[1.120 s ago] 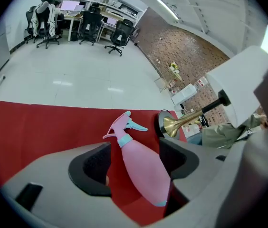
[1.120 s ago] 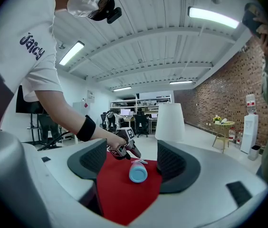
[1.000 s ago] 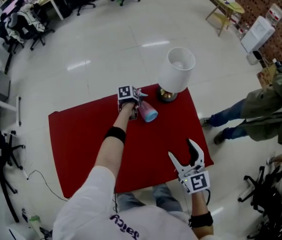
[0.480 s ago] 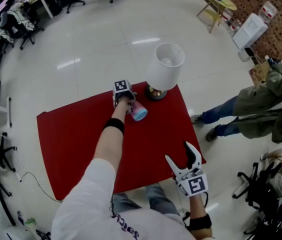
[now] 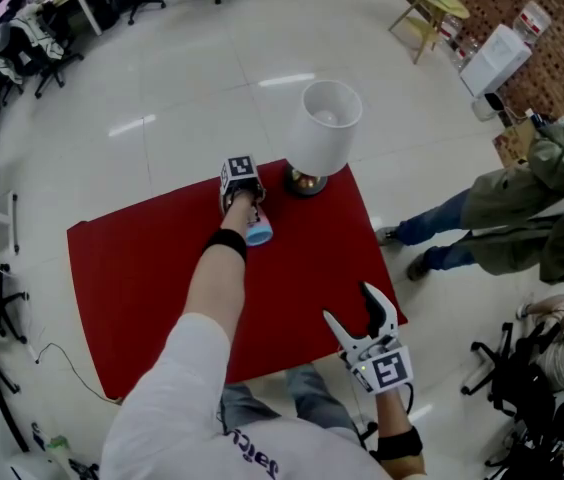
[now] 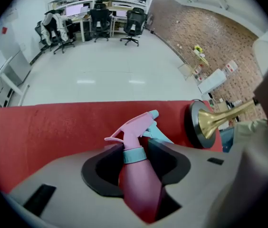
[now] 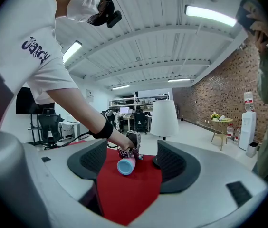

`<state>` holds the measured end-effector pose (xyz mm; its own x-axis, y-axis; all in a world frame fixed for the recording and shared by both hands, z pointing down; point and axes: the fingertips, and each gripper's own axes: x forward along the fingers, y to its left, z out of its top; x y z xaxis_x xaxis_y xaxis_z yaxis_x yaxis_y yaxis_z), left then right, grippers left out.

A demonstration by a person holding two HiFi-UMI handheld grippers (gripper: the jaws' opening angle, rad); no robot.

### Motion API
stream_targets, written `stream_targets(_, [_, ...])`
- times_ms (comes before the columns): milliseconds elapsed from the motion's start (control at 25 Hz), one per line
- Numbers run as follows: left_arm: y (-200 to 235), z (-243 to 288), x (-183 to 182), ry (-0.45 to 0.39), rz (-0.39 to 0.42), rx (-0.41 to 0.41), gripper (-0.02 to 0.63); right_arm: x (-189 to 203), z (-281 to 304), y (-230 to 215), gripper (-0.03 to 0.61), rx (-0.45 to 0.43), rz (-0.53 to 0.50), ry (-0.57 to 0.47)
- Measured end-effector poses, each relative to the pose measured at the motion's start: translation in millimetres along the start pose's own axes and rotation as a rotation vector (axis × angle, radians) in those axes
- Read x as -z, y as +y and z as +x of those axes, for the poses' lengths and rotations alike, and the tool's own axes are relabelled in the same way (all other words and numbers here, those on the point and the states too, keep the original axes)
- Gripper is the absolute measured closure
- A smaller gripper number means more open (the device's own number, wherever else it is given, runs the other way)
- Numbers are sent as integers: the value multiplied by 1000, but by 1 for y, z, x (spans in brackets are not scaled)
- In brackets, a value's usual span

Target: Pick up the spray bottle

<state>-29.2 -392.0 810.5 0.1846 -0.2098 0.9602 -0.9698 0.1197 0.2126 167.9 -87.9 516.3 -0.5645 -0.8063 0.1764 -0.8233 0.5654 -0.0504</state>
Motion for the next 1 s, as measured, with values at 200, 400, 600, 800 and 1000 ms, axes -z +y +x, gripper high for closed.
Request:
stream_targets(200, [3,-2,-1,-26,73,113,460,2,4,5,242,-12,28,4])
stream_targets(400, [7,-20,-6,-82,132,136,463,-2,6,17,242,-23,41,-20])
stream_targets(600, [6,-54,-24,-186,156,188,463,-11,9,26,242,-36,45,-38])
stream_targets(800, [5,-107,-39,-321,195,246,463,-24,16,33,242,-48,50,-82])
stream_targets(1000, [6,-169,-50,-464,234,288,463,-44,24,47,242,-73,52,-112])
